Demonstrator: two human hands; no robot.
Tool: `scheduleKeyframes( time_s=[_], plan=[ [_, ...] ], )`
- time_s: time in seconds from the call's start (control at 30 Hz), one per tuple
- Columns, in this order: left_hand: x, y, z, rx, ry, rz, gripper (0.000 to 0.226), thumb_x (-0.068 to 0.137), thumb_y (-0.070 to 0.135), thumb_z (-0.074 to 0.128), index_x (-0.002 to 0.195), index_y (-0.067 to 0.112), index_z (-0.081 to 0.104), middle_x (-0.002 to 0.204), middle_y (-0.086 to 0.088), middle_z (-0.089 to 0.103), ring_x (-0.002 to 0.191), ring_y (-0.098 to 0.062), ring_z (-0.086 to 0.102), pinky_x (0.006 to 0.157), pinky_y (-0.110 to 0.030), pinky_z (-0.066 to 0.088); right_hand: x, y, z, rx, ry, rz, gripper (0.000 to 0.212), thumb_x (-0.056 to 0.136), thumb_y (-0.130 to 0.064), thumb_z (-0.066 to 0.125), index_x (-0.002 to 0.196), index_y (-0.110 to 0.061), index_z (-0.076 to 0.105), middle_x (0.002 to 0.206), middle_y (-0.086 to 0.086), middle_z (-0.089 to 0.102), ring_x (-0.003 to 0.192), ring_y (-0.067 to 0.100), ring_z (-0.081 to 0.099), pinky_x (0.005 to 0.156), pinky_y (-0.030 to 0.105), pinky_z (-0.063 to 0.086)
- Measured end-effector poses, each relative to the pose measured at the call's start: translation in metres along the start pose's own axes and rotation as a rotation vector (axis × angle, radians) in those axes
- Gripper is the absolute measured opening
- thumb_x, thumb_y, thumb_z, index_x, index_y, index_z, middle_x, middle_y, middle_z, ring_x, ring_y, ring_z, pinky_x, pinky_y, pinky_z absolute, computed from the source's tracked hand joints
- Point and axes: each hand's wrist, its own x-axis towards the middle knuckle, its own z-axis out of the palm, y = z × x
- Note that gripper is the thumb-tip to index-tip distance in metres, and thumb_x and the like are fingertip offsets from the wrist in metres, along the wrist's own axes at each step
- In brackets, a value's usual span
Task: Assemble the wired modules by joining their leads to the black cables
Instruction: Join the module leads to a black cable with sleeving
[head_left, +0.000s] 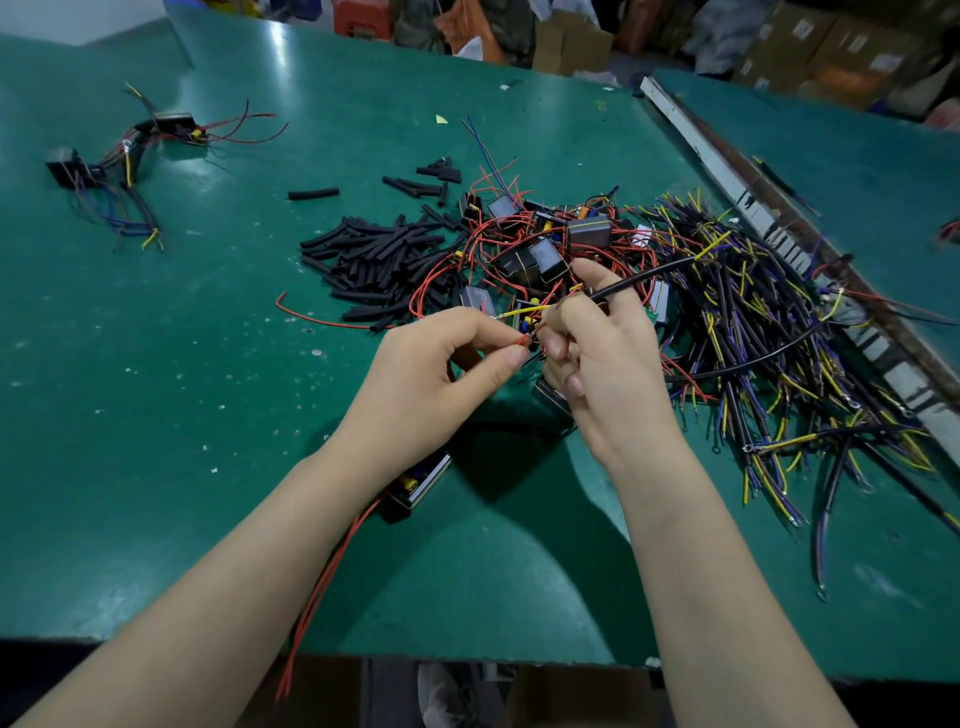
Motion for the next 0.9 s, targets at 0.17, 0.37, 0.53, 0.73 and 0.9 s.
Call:
scheduleKeyframes(
  time_s=[0.17, 0.37, 0.53, 0.73, 0.9],
  plan=[
    [-0.001, -0.001, 0.001, -0.126, 0.043, -0.075, 0.013, 0.081, 0.028, 0.071, 0.079, 0.03, 0.058, 0.071, 0.006, 0.064, 0.066, -0.021, 0.061, 0.064, -0.031, 0.049, -0.001, 0.002, -0.001, -0.018, -0.031, -0.035, 0.046, 0.07, -0.009, 0.046, 0.114, -0.025, 0.044, 0.05, -0.005, 0.047, 0.039, 0.005, 0.029, 0.036, 0.016, 0.022],
    [-0.002, 0.0, 0.002, -0.194, 0.008, -0.082, 0.01, 0.086, 0.027, 0.065, 0.093, 0.035, 0.067, 0.082, 0.003, 0.07, 0.067, -0.017, 0.064, 0.069, -0.031, 0.053, -0.001, 0.002, -0.001, 0.011, -0.06, -0.021, 0.041, 0.078, -0.004, 0.044, 0.114, -0.025, 0.045, 0.049, -0.006, 0.046, 0.038, 0.003, 0.032, 0.036, 0.015, 0.023],
    [-0.002, 0.005, 0.002, -0.34, -0.008, -0.142, 0.011, 0.087, 0.022, 0.061, 0.093, 0.025, 0.07, 0.079, 0.006, 0.073, 0.066, -0.006, 0.065, 0.067, -0.019, 0.052, -0.003, 0.002, 0.001, -0.021, -0.042, -0.04, 0.04, 0.089, 0.005, 0.04, 0.117, -0.023, 0.045, 0.049, -0.006, 0.047, 0.04, 0.004, 0.034, 0.036, 0.015, 0.024],
    [0.0, 0.009, 0.003, -0.409, 0.01, -0.157, 0.012, 0.082, 0.027, 0.063, 0.087, 0.02, 0.071, 0.069, 0.005, 0.069, 0.062, -0.006, 0.059, 0.064, -0.017, 0.048, -0.008, 0.003, 0.004, -0.08, -0.03, -0.182, 0.045, 0.083, 0.006, 0.047, 0.114, -0.026, 0.045, 0.052, -0.001, 0.048, 0.04, 0.004, 0.037, 0.039, 0.015, 0.03],
    [0.002, 0.007, 0.002, -0.386, -0.006, -0.147, 0.01, 0.086, 0.017, 0.067, 0.079, 0.023, 0.07, 0.064, 0.007, 0.066, 0.06, -0.004, 0.055, 0.063, -0.017, 0.047, -0.011, 0.004, 0.006, -0.112, -0.075, -0.341, 0.049, 0.076, 0.0, 0.05, 0.117, -0.027, 0.042, 0.057, -0.009, 0.055, 0.047, 0.003, 0.046, 0.048, 0.014, 0.039]
  ],
)
